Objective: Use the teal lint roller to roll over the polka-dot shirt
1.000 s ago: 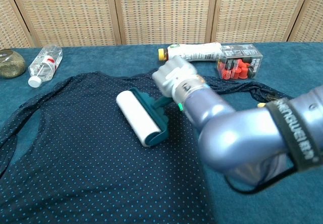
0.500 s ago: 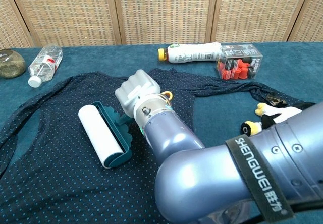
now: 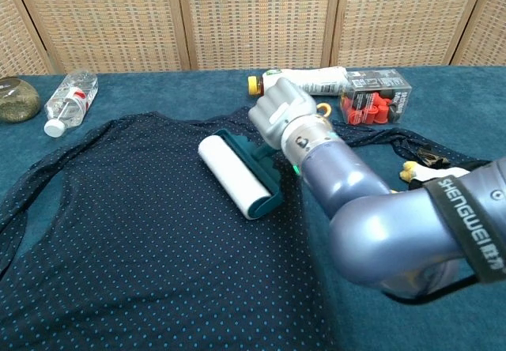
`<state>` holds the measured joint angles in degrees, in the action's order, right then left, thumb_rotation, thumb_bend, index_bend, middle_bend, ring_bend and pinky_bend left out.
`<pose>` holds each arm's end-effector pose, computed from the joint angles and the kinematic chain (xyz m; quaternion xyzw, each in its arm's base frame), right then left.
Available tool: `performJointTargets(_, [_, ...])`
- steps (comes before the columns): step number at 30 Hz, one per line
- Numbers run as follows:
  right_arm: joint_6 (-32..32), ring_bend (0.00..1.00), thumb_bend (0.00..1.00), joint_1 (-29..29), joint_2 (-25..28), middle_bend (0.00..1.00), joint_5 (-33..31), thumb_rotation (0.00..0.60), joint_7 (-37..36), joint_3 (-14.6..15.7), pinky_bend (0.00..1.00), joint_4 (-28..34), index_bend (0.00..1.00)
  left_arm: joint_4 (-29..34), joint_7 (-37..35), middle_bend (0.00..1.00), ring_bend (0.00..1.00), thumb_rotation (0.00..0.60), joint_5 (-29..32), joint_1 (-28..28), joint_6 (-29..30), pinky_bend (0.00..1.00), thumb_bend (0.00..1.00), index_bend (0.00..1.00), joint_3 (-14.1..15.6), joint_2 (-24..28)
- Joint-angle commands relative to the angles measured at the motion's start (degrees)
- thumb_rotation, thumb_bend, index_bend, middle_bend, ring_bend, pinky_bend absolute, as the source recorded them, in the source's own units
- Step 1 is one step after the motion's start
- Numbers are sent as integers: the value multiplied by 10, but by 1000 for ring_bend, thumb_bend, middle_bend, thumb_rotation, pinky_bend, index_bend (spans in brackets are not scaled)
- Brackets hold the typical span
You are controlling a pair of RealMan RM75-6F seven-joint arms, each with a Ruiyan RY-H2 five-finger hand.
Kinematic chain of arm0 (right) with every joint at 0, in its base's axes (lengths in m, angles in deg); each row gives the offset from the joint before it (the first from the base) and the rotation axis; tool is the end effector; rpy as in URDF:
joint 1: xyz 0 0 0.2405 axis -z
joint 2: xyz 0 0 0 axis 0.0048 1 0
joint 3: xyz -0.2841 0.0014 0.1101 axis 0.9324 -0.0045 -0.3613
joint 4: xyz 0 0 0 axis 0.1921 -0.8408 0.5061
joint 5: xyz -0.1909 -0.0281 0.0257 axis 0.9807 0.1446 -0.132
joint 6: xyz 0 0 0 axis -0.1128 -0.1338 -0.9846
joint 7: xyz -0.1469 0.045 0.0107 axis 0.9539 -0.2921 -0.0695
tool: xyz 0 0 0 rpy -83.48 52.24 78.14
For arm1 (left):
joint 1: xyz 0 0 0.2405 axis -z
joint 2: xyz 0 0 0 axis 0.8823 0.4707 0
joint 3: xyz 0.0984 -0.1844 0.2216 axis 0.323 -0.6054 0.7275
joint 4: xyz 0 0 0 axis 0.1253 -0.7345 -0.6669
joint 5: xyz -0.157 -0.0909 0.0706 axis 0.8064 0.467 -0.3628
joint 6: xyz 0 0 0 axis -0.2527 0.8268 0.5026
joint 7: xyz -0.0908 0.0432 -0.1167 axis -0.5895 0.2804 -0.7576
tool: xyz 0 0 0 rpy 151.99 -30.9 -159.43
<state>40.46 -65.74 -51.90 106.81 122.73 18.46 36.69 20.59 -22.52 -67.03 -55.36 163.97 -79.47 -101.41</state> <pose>-0.0581 -0.4256 -0.1350 0.7732 -0.0416 0.1427 0.6165 -0.3625 0.2032 0.2204 -0.5607 -0.4650 -0.3787 0.5709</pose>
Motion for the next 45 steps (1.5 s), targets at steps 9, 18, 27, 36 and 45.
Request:
performJointTargets(9, [-13,1000,867,36,43,1000,22,600,9,11,1000,-11,750,3,7,0,0,600,1,0,0,0,0,0,0,-1])
performJointTargets(18, [-11,1000,866,22,17,1000,37,600,31,4,1000,18,750,2,4,0,0,600,2,1,-2,0,0,0,-1,-1])
performJointTargets(27, [1,1000,867,-1,-23,1000,54,600,62,-2,1000,50,750,-1,-3,0,0,600,4,2,-5,0,0,0,-1,0])
performJointTargets(36, [2,1000,866,-15,-65,1000,63,600,86,-6,1000,57,750,-2,-3,0,0,600,2,1,-4,0,0,0,-1,0])
performJointTargets(45, [-4,1000,580,4,-56,1000,75,600,62,-4,1000,49,446,-1,-5,0,0,600,0,0,-1,0,0,0,0,1])
